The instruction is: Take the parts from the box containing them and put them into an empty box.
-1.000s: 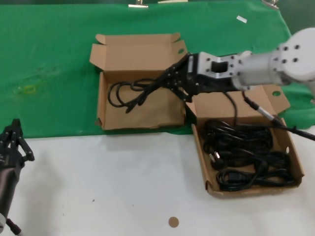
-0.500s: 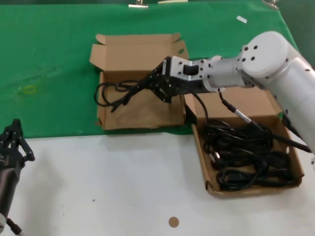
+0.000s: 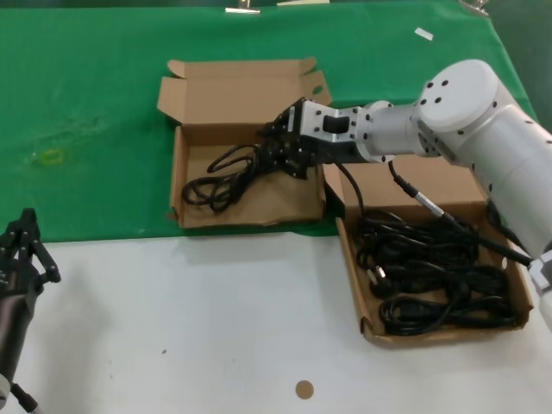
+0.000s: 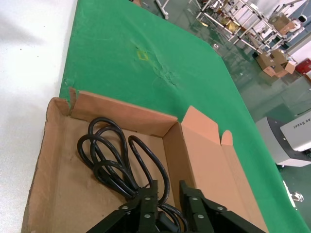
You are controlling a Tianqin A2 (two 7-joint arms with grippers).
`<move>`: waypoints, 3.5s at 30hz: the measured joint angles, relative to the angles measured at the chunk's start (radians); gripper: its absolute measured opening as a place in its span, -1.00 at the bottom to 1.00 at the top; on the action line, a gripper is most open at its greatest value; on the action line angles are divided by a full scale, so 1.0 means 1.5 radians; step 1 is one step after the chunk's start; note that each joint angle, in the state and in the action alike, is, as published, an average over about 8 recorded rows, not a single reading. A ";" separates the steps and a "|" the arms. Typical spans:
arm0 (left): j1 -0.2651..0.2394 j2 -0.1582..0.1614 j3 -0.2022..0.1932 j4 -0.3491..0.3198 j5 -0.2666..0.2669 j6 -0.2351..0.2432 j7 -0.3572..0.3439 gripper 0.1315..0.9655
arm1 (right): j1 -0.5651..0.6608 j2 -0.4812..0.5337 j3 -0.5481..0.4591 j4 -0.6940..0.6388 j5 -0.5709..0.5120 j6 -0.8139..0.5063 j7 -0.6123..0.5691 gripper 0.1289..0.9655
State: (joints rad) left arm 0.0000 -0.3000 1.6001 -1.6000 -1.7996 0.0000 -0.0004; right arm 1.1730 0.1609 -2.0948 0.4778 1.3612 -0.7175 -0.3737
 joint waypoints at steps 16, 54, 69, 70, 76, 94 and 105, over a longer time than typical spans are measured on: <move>0.000 0.000 0.000 0.000 0.000 0.000 0.000 -0.96 | -0.014 -0.001 0.012 0.004 0.013 0.012 -0.007 -0.29; 0.000 0.000 0.000 0.000 0.000 0.000 0.000 0.35 | -0.391 0.045 0.168 0.369 0.150 0.241 0.119 0.98; 0.000 0.000 0.000 0.000 0.000 0.000 0.000 0.88 | -0.548 0.064 0.233 0.522 0.207 0.337 0.171 1.00; 0.000 0.000 0.000 0.000 0.000 0.000 0.000 0.90 | -0.559 0.066 0.238 0.532 0.211 0.343 0.175 1.00; 0.000 0.000 0.000 0.000 0.000 0.000 0.000 0.98 | -0.621 0.073 0.263 0.593 0.234 0.381 0.196 1.00; 0.000 0.000 0.000 0.000 0.000 0.000 0.000 1.00 | -0.755 0.089 0.319 0.722 0.283 0.462 0.240 1.00; 0.000 0.000 0.000 0.000 0.000 0.000 0.000 1.00 | -0.756 0.090 0.319 0.723 0.283 0.462 0.240 1.00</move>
State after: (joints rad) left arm 0.0000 -0.3000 1.6000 -1.6000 -1.8000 0.0000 -0.0001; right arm 0.0395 0.2952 -1.6163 1.5617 1.7856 -0.0240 -0.0131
